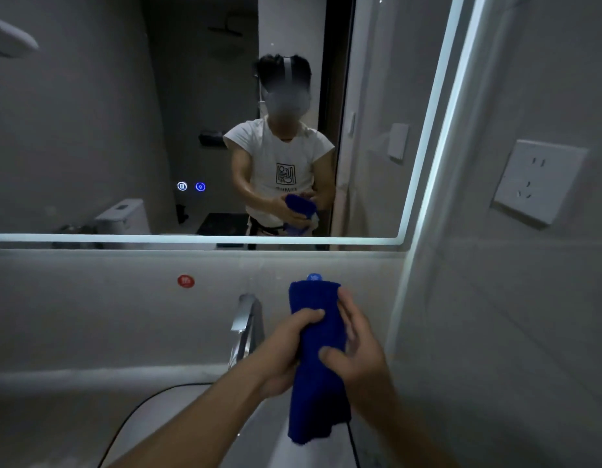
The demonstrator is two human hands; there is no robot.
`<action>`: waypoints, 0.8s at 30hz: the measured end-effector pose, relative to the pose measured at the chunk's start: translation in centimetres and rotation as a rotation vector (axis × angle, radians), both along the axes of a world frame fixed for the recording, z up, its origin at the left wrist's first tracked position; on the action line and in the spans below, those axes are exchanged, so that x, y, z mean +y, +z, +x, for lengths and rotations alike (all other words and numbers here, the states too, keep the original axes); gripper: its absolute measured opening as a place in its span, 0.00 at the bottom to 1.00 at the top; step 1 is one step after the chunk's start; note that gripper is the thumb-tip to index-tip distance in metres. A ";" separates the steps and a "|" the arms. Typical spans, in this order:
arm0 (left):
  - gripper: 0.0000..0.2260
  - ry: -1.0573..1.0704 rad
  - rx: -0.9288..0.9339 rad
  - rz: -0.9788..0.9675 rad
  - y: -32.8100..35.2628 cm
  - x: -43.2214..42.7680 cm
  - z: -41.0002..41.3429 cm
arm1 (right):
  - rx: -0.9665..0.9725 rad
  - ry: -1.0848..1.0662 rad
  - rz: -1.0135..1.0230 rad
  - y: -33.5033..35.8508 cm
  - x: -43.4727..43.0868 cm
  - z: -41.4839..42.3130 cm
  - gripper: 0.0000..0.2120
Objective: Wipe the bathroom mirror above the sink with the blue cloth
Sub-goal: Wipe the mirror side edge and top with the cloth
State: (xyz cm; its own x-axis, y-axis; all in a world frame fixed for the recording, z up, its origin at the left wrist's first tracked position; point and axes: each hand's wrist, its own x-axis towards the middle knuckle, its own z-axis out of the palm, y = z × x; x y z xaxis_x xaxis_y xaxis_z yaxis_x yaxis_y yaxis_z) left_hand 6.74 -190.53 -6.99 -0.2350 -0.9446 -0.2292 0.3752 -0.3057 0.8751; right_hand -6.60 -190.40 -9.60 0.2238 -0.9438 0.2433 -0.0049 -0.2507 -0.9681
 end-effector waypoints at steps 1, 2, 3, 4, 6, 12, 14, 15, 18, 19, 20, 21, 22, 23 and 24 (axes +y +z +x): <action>0.17 0.013 0.079 0.010 -0.4 0.6 0.7 | -0.017 -0.054 0.006 0.5 0.7 -0.4 0.38; 0.19 0.028 0.141 0.019 -0.7 1.2 1.3 | 0.020 -0.145 -0.003 0.9 1.3 -0.9 0.37; 0.19 0.040 0.186 0.020 -0.8 1.9 1.8 | 0.077 -0.216 -0.007 1.4 1.9 -1.3 0.36; 0.18 0.030 0.215 0.013 -1.0 2.5 2.2 | 0.113 -0.221 0.020 1.8 2.4 -1.6 0.36; 0.17 -0.014 0.193 -0.016 -1.3 3.7 2.4 | 0.048 -0.110 0.130 2.6 3.3 -1.5 0.35; 0.22 -0.120 -0.024 -0.102 -1.1 6.2 1.2 | 0.218 -0.295 0.010 3.1 4.2 -1.2 0.13; 0.24 -0.132 -0.027 -0.116 -1.1 6.5 1.2 | 0.489 -0.421 -0.133 2.9 4.5 -1.7 0.08; 0.24 -0.134 -0.021 -0.128 -1.2 6.6 1.2 | 0.615 -0.462 -0.207 2.9 4.7 -1.7 0.08; 0.21 -0.137 0.052 -0.153 -1.5 7.0 0.9 | 0.658 -0.447 -0.351 2.4 5.0 -2.0 0.09; 0.21 -0.135 0.082 -0.152 -1.4 7.1 0.8 | 0.639 -0.434 -0.402 2.3 5.1 -2.1 0.09; 0.22 -0.133 0.110 -0.153 -1.3 7.2 0.8 | 0.629 -0.427 -0.447 2.3 5.1 -2.3 0.09; 0.23 -0.139 0.143 -0.155 -1.3 7.1 0.8 | 0.614 -0.424 -0.478 2.4 5.1 -2.5 0.09; 0.24 -0.152 0.185 -0.160 -1.4 7.0 0.9 | 0.585 -0.414 -0.492 2.4 5.1 -2.6 0.10; 0.25 -0.166 0.229 -0.165 -1.3 6.9 0.9 | 0.538 -0.401 -0.489 2.6 5.1 -2.8 0.10; 0.25 -0.182 0.264 -0.173 -1.4 6.8 0.9 | 0.469 -0.382 -0.465 2.7 5.2 -2.8 0.11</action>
